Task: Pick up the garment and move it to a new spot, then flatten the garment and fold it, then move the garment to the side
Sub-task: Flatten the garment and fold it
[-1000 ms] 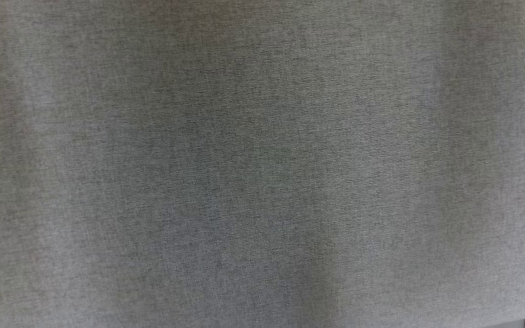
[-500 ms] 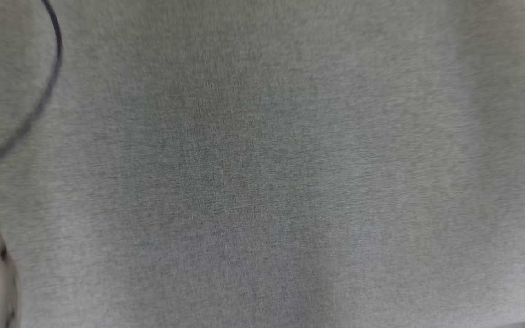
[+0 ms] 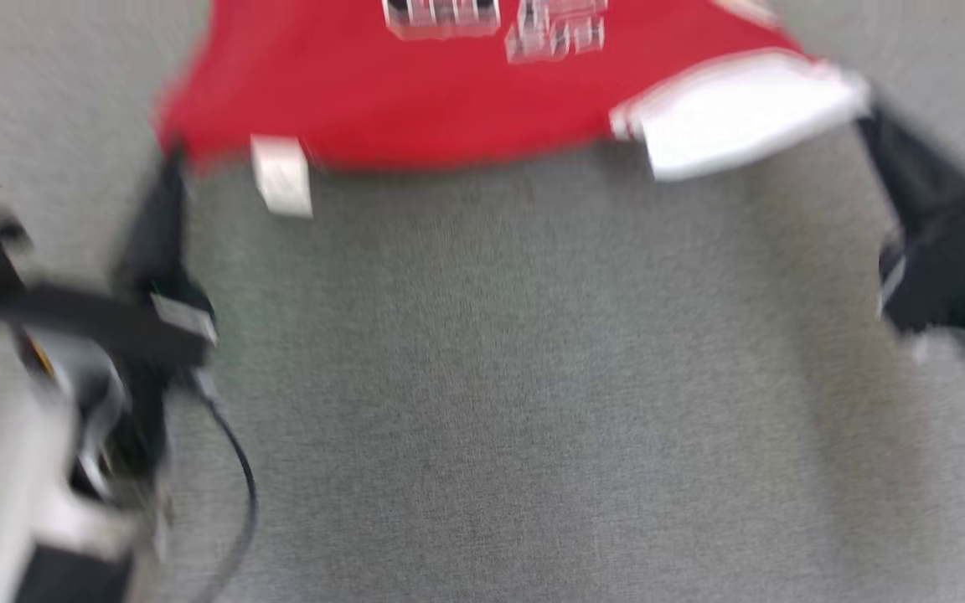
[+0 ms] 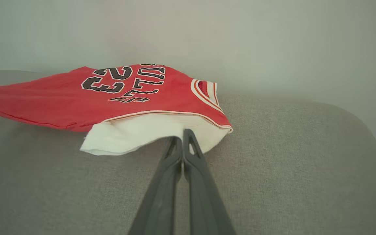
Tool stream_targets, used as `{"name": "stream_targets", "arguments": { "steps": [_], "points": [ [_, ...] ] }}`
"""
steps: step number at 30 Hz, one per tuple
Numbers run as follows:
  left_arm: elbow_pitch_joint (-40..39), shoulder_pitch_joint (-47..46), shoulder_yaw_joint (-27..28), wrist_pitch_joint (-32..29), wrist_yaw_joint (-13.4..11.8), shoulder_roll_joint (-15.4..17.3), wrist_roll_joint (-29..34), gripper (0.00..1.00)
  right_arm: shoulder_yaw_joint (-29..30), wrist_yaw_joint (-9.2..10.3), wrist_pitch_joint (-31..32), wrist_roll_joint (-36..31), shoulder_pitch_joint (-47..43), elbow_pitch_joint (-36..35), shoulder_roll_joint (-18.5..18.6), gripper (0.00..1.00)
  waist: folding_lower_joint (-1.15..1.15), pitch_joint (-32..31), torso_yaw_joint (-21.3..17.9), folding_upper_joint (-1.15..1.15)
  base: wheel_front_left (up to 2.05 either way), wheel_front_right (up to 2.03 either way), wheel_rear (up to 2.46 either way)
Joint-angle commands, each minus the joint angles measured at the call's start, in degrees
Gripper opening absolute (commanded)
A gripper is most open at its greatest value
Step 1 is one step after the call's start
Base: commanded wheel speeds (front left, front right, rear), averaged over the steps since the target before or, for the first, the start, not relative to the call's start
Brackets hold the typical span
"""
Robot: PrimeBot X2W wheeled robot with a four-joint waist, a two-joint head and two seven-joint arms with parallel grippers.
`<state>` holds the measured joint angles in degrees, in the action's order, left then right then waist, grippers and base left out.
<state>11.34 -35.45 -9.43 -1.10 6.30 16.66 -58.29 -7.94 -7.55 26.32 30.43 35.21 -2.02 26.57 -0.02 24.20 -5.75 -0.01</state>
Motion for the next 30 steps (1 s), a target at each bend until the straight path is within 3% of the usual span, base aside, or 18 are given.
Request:
{"name": "stream_targets", "arguments": {
  "steps": [1,10,16,24,30],
  "points": [
    [-1.5,5.4,-0.2,0.0,-0.5,-0.7,-1.0,0.0,2.5,0.13,3.5,-1.2,-5.6,-2.4,-2.2,0.0,0.02,-8.0,1.2,0.01,0.0,0.0,0.0],
    [-4.6,22.2,-2.8,1.5,-1.7,-2.4,-0.8,0.0,13.8,0.13,18.4,-6.1,-25.6,-12.1,-11.3,0.0,0.02,-12.9,2.9,0.01,0.0,0.0,0.0],
    [-3.3,27.2,-4.9,3.1,-1.9,-2.9,0.9,0.0,17.4,0.13,27.1,-7.5,-36.0,-18.3,-17.4,0.0,0.02,-14.4,3.5,0.01,0.0,0.0,0.0],
    [-2.4,31.8,-4.9,4.5,-5.4,-0.9,4.2,0.0,19.3,0.13,37.1,-6.9,-45.8,-22.7,-21.6,0.0,0.02,-15.8,2.8,0.01,0.0,0.0,0.0],
    [-4.8,36.6,-5.1,3.4,-8.5,0.4,5.2,0.0,20.7,0.13,39.5,-5.9,-49.2,-24.8,-23.2,0.0,0.02,-16.1,2.0,0.01,0.0,0.0,0.0]
  ]
}}
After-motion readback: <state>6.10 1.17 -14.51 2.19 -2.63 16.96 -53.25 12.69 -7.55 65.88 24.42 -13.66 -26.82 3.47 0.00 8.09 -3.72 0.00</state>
